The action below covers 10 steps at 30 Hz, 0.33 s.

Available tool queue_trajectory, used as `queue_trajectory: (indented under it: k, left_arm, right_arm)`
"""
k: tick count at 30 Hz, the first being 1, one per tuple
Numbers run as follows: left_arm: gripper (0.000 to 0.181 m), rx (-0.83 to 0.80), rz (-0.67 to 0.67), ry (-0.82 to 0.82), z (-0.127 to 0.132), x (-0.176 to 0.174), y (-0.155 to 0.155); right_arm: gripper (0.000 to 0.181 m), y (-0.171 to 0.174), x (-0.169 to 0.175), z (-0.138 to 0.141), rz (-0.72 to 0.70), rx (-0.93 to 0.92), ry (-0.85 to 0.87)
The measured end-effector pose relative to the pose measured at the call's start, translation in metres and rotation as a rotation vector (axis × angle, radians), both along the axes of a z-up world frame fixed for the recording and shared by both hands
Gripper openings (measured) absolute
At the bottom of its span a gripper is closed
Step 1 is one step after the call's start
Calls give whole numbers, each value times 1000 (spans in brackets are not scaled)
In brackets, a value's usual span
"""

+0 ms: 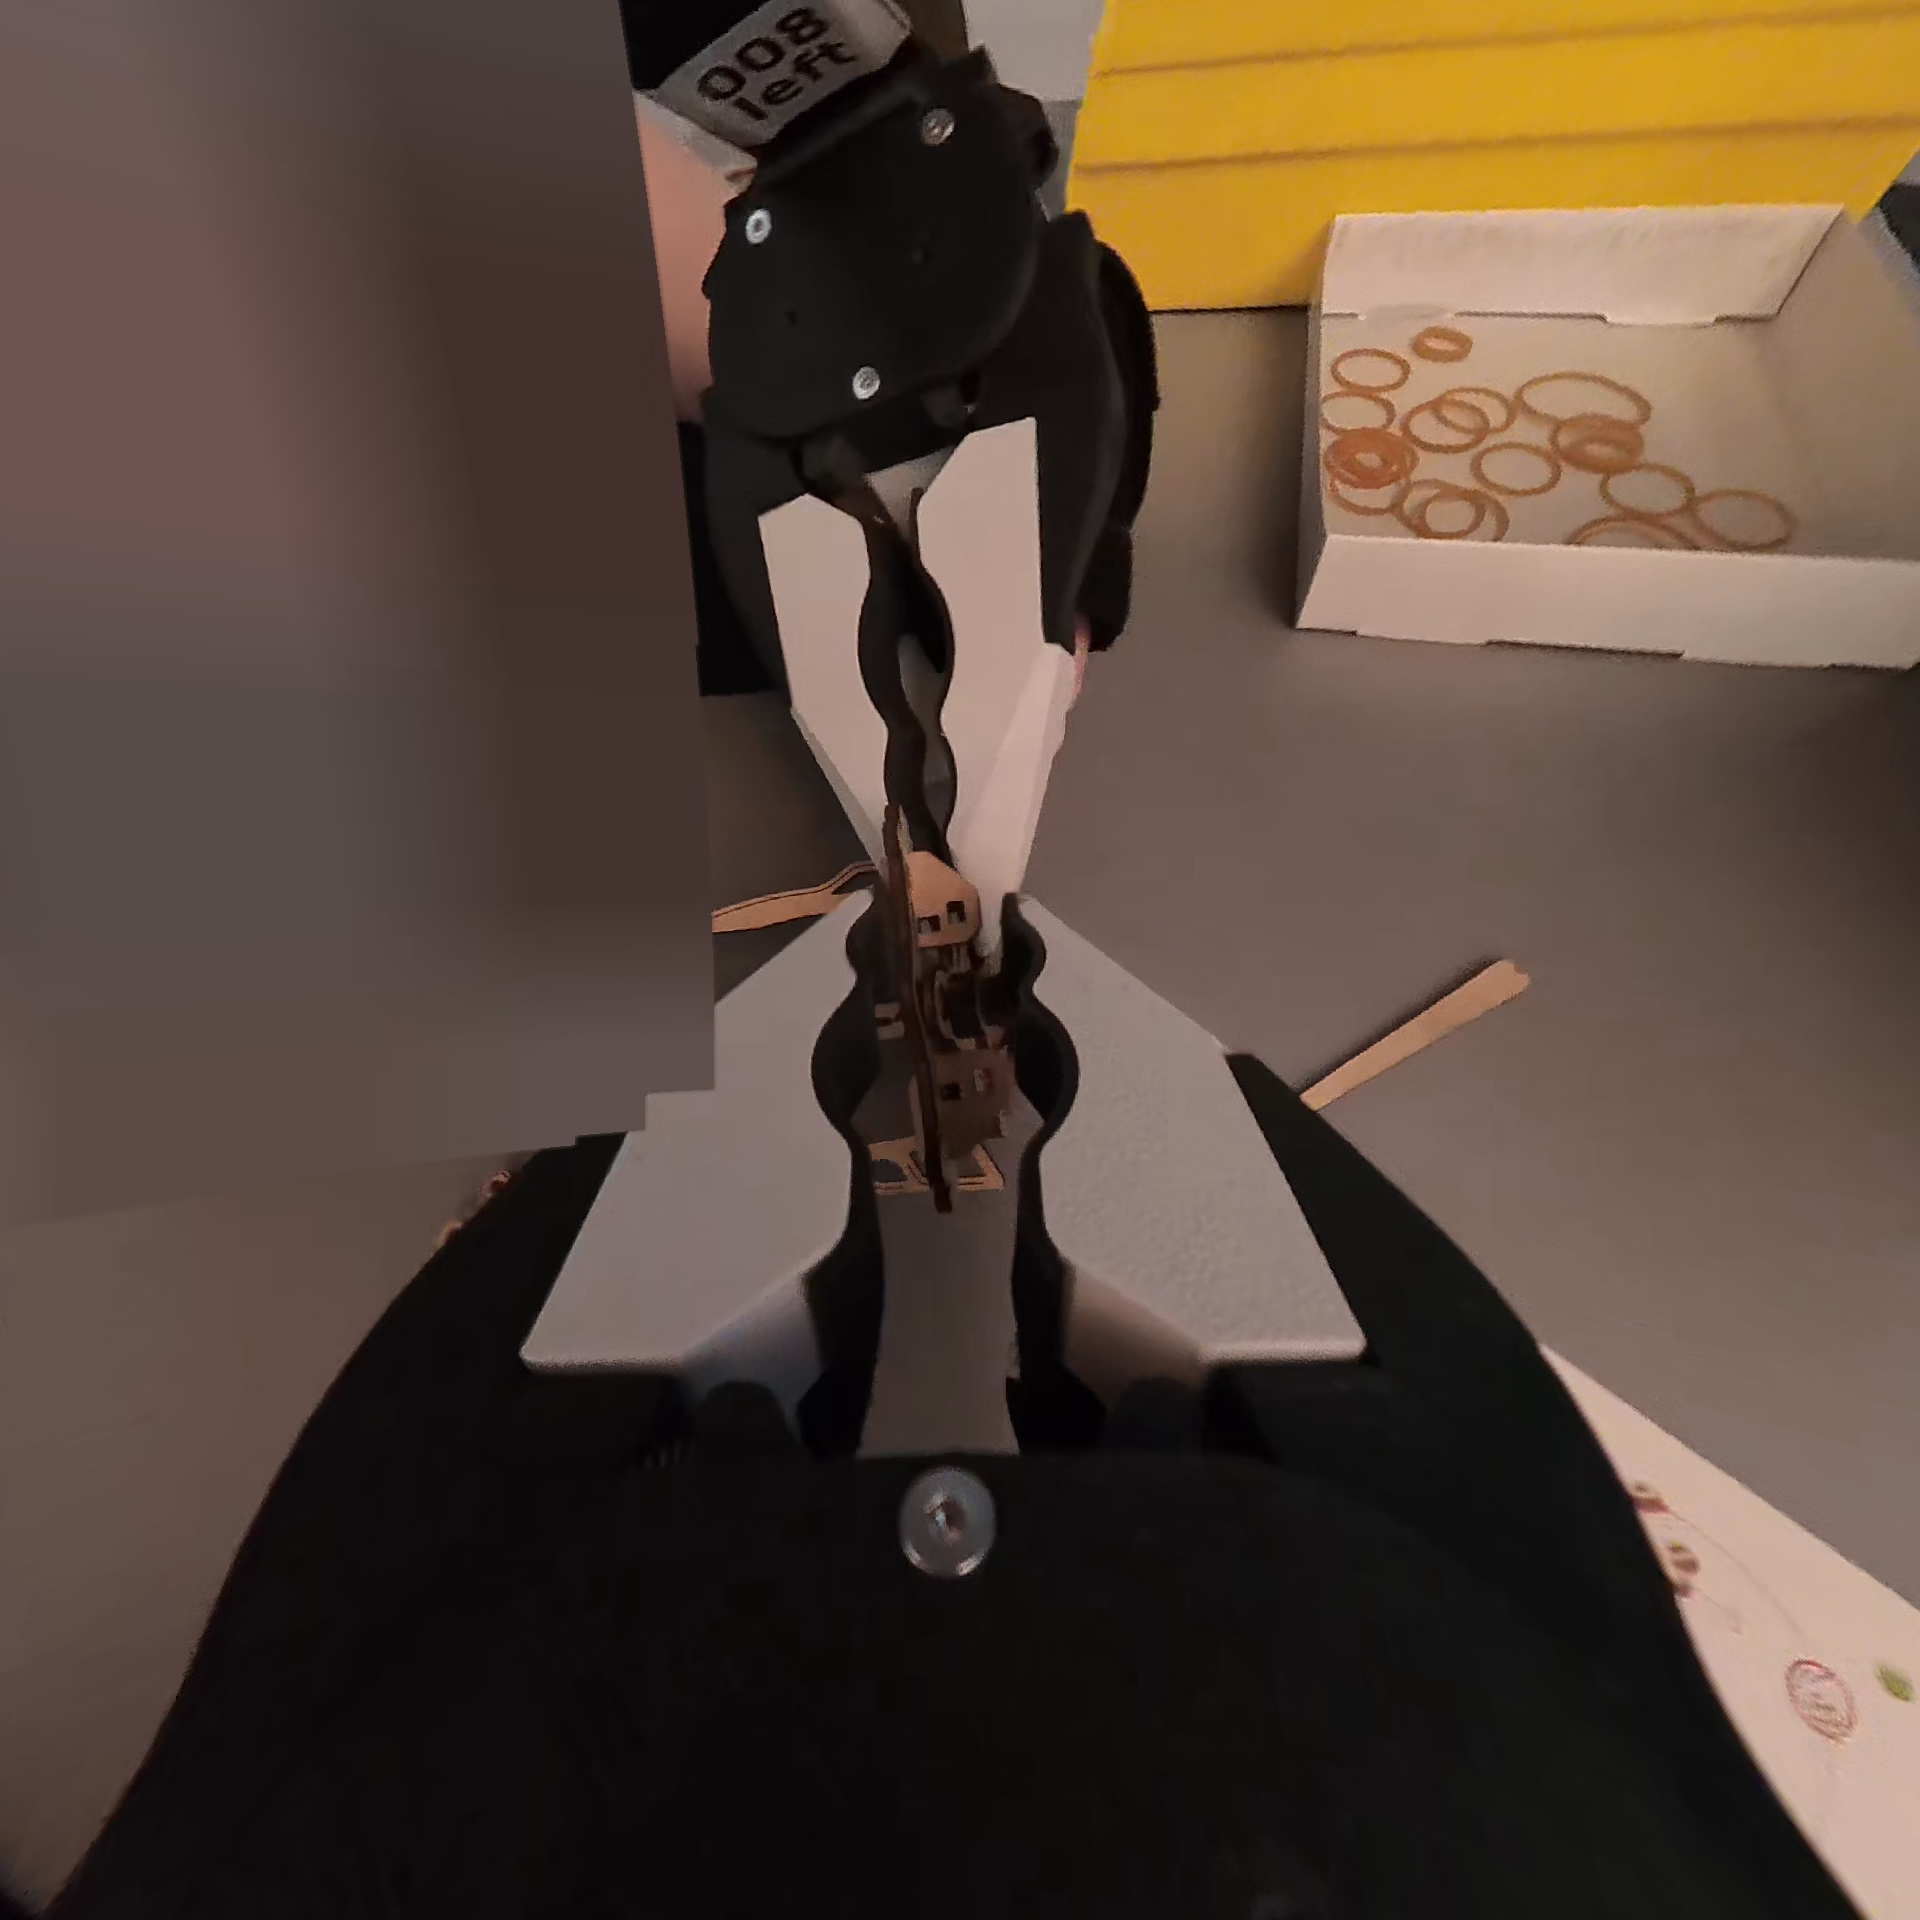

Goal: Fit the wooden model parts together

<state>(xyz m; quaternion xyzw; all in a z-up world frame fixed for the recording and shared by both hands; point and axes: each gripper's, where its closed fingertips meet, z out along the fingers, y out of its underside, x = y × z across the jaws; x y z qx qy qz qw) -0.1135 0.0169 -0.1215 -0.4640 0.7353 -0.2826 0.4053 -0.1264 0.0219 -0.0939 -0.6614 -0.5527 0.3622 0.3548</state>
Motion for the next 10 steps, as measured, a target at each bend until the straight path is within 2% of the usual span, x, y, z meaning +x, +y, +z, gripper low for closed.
queue_trajectory:
  k: [1, 10]
  left_arm:
    - [1, -10, 1, 0, 0, 0, 0]
    - [1, -62, 8, 0, 0, 0, 1]
  right_arm:
    - [18, -1, 0, 0, 4, -24, 6]
    - [23, -3, 1, 4, 34, 36, 33]
